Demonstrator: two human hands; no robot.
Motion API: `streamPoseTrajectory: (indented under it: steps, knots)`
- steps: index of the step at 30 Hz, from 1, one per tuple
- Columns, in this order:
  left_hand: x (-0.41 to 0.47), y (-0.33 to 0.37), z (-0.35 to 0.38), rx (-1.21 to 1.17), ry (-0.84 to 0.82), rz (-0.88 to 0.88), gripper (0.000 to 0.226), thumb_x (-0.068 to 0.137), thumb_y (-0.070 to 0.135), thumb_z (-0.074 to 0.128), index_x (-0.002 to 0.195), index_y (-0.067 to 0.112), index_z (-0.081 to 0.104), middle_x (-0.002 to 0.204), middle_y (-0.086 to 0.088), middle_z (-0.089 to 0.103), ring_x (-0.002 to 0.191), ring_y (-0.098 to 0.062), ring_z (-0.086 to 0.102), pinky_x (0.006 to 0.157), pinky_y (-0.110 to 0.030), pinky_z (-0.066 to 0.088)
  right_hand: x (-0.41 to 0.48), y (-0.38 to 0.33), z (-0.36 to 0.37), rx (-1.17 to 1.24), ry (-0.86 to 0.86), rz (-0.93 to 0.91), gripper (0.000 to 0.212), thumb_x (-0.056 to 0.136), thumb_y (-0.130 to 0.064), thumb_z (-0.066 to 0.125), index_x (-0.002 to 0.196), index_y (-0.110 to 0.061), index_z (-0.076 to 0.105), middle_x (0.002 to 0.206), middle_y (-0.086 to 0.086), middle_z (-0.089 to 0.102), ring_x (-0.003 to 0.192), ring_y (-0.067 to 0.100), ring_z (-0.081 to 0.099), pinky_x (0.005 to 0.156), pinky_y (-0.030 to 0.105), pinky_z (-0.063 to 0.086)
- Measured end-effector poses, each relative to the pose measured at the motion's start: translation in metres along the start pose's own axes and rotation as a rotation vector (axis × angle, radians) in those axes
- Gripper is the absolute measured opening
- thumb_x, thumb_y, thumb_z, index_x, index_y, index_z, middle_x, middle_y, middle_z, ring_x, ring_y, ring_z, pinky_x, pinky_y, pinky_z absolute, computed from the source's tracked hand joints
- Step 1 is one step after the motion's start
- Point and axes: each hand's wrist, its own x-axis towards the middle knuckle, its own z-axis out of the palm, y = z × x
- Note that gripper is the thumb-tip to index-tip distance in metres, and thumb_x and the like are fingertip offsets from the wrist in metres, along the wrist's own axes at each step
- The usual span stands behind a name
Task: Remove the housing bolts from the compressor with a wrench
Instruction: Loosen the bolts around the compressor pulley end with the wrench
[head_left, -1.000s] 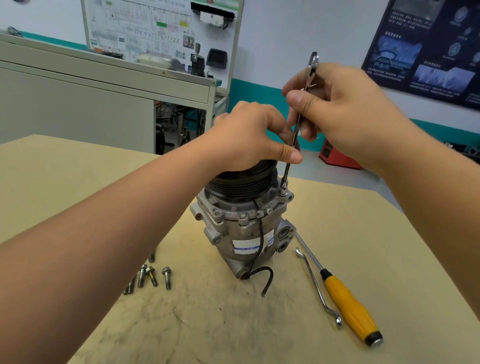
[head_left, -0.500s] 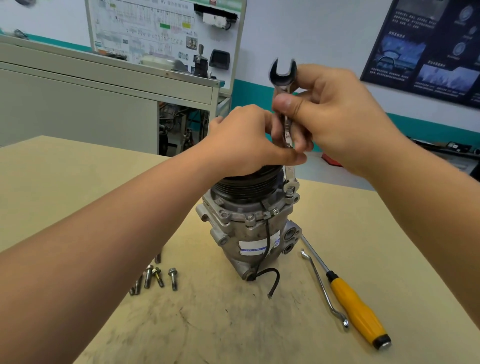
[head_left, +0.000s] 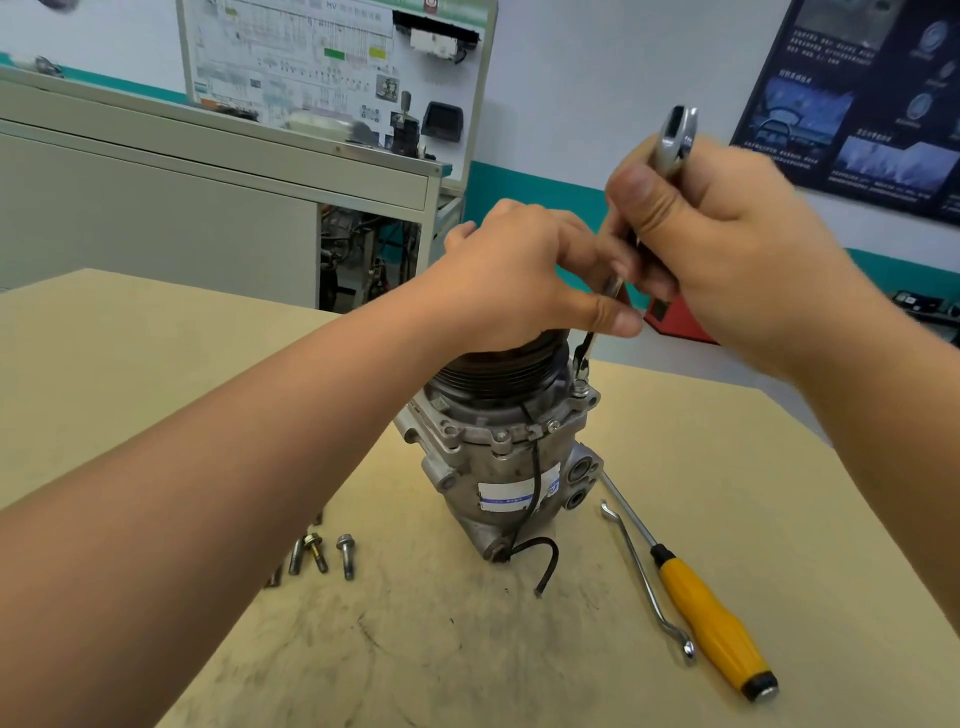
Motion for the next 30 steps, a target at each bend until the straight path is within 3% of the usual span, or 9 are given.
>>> streamPoseTrajectory:
  steps: [6,8,11,14,23,26,30]
  knots:
    - [0.002,-0.004,0.004,0.02,-0.01,0.011,0.012,0.07,0.046,0.076,0.075,0.04,0.067,0.1,0.021,0.06,0.12,-0.021,0.047,0.109,-0.049,0.029,0.0,0.003,0.002,0.012,-0.022,0.034,0.025,0.095,-0.031,0.043,0.072,-0.021,0.045,0.059,-0.001,0.047,0.042,0.002,0.04,0.046,0.015,0.035]
    - [0.002,-0.005,0.005,0.025,0.013,0.009,0.013,0.069,0.048,0.076,0.074,0.043,0.065,0.1,0.022,0.06,0.121,-0.019,0.047,0.11,-0.05,0.028,-0.001,0.003,0.001,0.025,-0.028,0.027,0.025,0.093,-0.034,0.043,0.073,-0.02,0.045,0.059,-0.001,0.047,0.042,0.003,0.04,0.047,0.016,0.036]
    - [0.003,-0.007,0.007,0.07,0.041,-0.001,0.026,0.068,0.051,0.075,0.085,0.031,0.073,0.101,0.023,0.06,0.124,-0.016,0.041,0.111,-0.051,0.024,-0.003,0.002,0.0,0.024,-0.036,0.018,0.026,0.085,-0.042,0.041,0.073,-0.02,0.045,0.058,-0.002,0.047,0.044,0.005,0.042,0.048,0.017,0.038]
    - [0.004,-0.008,0.008,0.093,0.034,0.005,0.033,0.069,0.051,0.073,0.092,0.028,0.075,0.108,0.022,0.061,0.126,-0.014,0.035,0.112,-0.05,0.021,-0.002,0.003,-0.001,0.017,-0.024,0.022,0.027,0.092,-0.036,0.042,0.072,-0.019,0.046,0.056,-0.003,0.047,0.043,0.003,0.041,0.048,0.015,0.037]
    - [0.001,-0.005,0.01,0.11,0.074,0.0,0.024,0.071,0.051,0.072,0.083,0.03,0.073,0.11,0.02,0.06,0.128,-0.014,0.032,0.112,-0.053,0.01,0.003,0.006,-0.005,0.032,-0.068,0.035,0.029,0.095,-0.034,0.04,0.078,-0.014,0.052,0.049,-0.01,0.049,0.041,0.003,0.04,0.046,0.014,0.036]
    - [0.0,-0.004,0.013,0.11,0.112,-0.038,0.029,0.07,0.051,0.072,0.084,0.026,0.073,0.101,0.021,0.057,0.124,-0.013,0.03,0.112,-0.05,0.007,0.006,0.005,-0.007,0.052,-0.136,0.051,0.031,0.096,-0.033,0.037,0.077,-0.017,0.055,0.05,-0.008,0.049,0.041,0.003,0.039,0.046,0.011,0.035]
    - [-0.002,-0.003,0.015,0.131,0.134,-0.05,0.025,0.07,0.051,0.074,0.068,0.031,0.058,0.082,0.024,0.054,0.124,-0.011,0.032,0.112,-0.049,0.008,0.007,0.007,-0.009,0.044,-0.197,0.059,0.034,0.101,-0.024,0.035,0.077,-0.015,0.057,0.051,-0.006,0.051,0.042,0.003,0.038,0.047,0.01,0.036]
